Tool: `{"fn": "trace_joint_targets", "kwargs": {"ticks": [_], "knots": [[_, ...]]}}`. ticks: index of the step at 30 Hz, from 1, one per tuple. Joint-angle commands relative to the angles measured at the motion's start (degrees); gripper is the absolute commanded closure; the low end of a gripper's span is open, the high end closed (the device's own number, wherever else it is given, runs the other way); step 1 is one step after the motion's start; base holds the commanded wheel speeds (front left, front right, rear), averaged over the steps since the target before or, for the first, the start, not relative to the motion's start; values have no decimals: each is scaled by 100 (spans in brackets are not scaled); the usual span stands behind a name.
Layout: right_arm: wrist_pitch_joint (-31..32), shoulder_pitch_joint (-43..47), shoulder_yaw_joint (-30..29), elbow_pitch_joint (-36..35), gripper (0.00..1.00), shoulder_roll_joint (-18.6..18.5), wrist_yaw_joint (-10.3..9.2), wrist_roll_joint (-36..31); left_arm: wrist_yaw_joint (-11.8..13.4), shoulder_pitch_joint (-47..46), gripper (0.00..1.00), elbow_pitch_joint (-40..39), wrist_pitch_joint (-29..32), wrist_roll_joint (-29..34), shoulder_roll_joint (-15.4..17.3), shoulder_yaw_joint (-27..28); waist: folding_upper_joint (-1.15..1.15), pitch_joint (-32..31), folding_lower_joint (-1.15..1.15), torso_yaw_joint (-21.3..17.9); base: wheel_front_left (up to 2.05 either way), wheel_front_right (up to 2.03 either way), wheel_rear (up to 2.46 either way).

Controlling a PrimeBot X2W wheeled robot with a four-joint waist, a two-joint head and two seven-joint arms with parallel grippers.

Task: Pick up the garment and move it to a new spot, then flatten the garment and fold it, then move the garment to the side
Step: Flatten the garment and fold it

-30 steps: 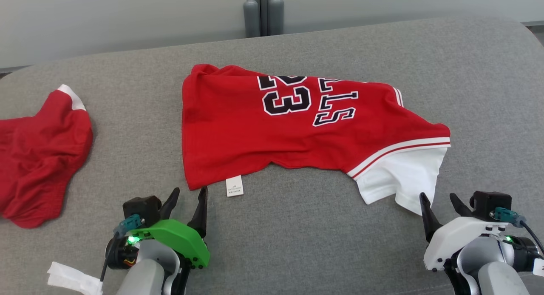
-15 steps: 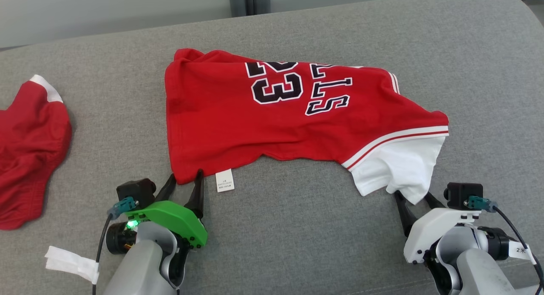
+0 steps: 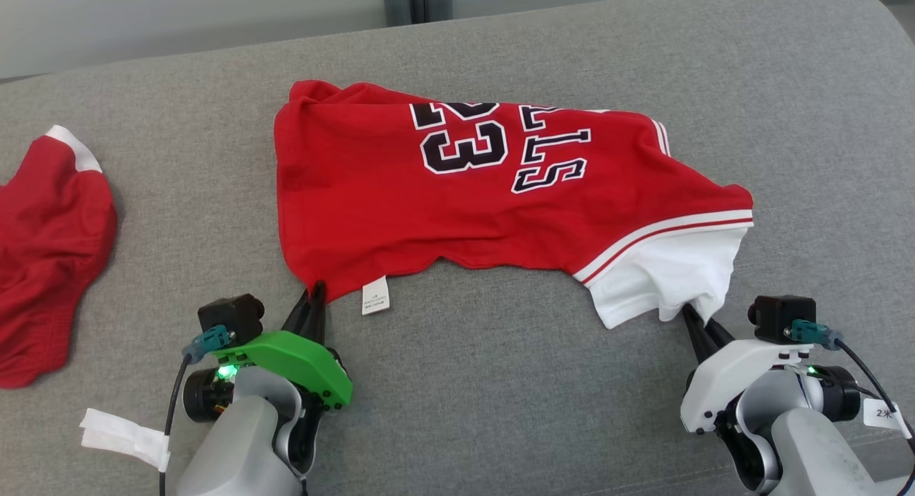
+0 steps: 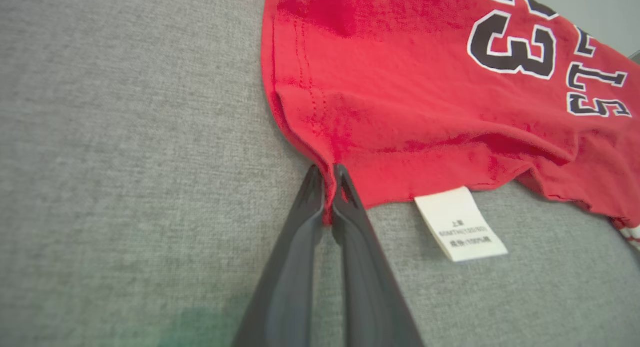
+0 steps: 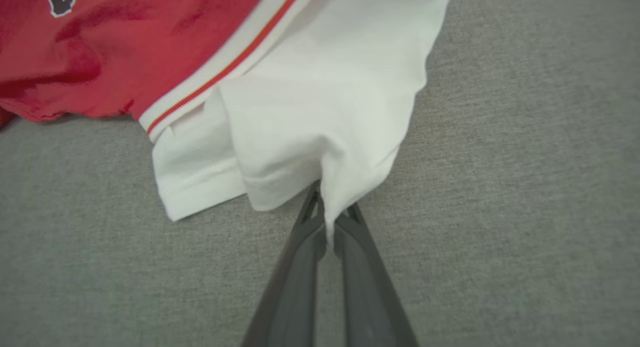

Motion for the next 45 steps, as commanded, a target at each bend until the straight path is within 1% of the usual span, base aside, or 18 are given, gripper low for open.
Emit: {"fn": "trace_joint_targets", "kwargs": {"ticks": [1,3,7,9,14,17,20,23,25,26,29,31,32,35,37,39,42,45], "knots": [[-41,84,-23,-88,100,-22,-6,-34,-24,-110,100,-29,-52,-43,16,-8,0,-16,0,-4,0,0,0],[-84,132,-41,-270,100,-50,-6,-29,-32,-115,100,-106,-104,-116,18,-35,0,-43,0,-8,0,0,0],[-117,287,-180,-917,100,-123,-6,35,-36,26,100,-536,-182,-328,19,-60,0,-119,0,-17,0,0,0],[-81,392,-313,-1330,100,-156,-6,51,-37,165,100,-927,-190,-487,50,-95,0,-159,0,-20,0,0,0],[112,612,-657,-2409,100,-140,-6,261,-39,597,100,-2307,-160,-1188,207,-177,0,-276,0,-32,0,0,0],[216,646,-792,-3023,100,-153,-6,480,-39,847,100,-3278,72,-1742,344,-252,0,-325,0,-32,0,0,0],[332,487,-883,-3595,100,-195,-5,733,-40,988,100,-4258,488,-2230,541,-234,0,-275,0,-10,0,0,0],[535,102,-867,-3839,100,-340,-5,879,19,712,100,-4828,1044,-2516,684,-247,0,-81,0,29,0,0,0],[695,-376,-703,-3706,100,-440,-5,1044,117,336,100,-4916,1416,-2556,837,-266,0,123,0,20,0,0,0],[775,-695,-600,-3506,100,-492,-5,1151,176,107,100,-4847,1566,-2575,851,-248,0,254,0,1,0,0,0],[974,-1888,-221,-2633,100,-554,-5,1473,350,-771,100,-4388,1940,-2595,903,-162,0,690,0,-120,0,0,0],[889,-2797,-5,-1898,100,-603,-5,1423,325,-1494,100,-4016,1922,-2230,1045,-174,0,971,0,-227,0,0,0],[694,-3334,40,-1470,100,-527,-5,1468,290,-1854,100,-3731,1864,-2113,1037,-197,0,1127,0,-272,0,0,0],[56,-4565,294,-366,100,-521,-4,1053,199,-2750,100,-2991,1483,-1641,1072,-234,0,1395,0,-388,0,0,0],[-585,-5338,388,193,100,-495,-4,792,136,-3400,100,-2553,985,-1400,1015,-144,0,1464,0,-393,0,0,0],[-1296,-6003,419,645,100,-460,-4,664,87,-3983,100,-2177,309,-1055,977,-147,0,1472,0,-359,0,0,0],[-1911,-6659,392,1011,100,-515,-4,583,10,-4557,100,-1885,-100,-811,890,-193,0,1421,0,-303,0,0,0],[-2083,-7191,305,936,100,-580,-4,513,-21,-5020,100,-1935,-224,-763,832,23,0,1459,0,-243,0,0,0]]}}
